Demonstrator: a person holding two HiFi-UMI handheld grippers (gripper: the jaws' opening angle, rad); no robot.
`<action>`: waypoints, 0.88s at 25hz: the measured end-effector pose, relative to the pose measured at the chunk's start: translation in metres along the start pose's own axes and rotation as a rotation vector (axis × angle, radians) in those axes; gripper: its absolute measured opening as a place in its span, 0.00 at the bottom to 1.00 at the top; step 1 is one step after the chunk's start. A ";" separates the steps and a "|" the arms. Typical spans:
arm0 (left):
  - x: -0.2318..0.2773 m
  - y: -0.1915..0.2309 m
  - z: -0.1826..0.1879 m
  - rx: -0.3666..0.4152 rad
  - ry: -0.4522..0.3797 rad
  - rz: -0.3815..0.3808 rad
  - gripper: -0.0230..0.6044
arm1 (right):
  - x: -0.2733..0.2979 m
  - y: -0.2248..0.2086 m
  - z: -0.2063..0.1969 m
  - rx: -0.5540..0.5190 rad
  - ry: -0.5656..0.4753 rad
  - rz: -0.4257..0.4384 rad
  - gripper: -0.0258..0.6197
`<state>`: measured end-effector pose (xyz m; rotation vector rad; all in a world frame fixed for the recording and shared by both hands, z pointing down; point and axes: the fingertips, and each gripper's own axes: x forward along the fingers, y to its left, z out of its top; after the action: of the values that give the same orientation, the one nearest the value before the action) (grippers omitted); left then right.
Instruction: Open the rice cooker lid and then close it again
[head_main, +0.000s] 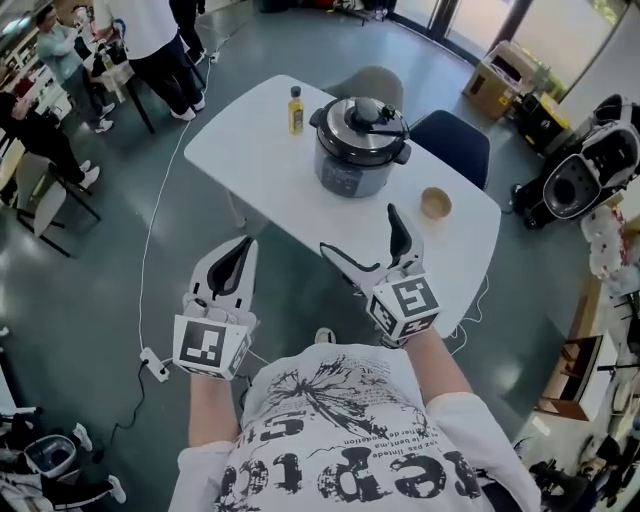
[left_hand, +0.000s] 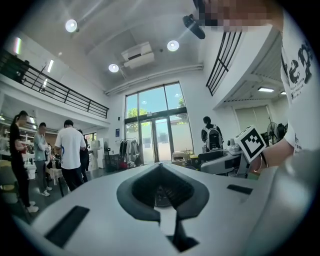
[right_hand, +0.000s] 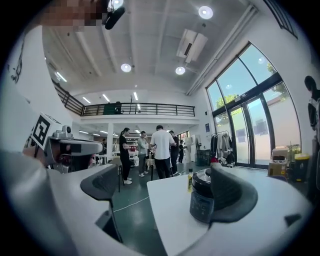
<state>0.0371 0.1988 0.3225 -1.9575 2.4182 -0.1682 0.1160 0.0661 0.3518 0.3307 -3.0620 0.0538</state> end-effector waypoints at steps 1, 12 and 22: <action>0.016 0.005 -0.001 -0.008 0.003 0.000 0.06 | 0.010 -0.012 -0.002 0.002 0.011 -0.004 0.94; 0.154 0.034 -0.015 0.007 0.045 -0.146 0.06 | 0.092 -0.115 -0.024 0.005 0.103 -0.115 0.94; 0.296 0.091 -0.001 0.013 -0.027 -0.415 0.06 | 0.187 -0.193 -0.024 0.027 0.173 -0.301 0.94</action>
<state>-0.1139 -0.0712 0.3289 -2.4104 1.9573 -0.1618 -0.0238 -0.1610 0.3929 0.7421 -2.8090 0.1033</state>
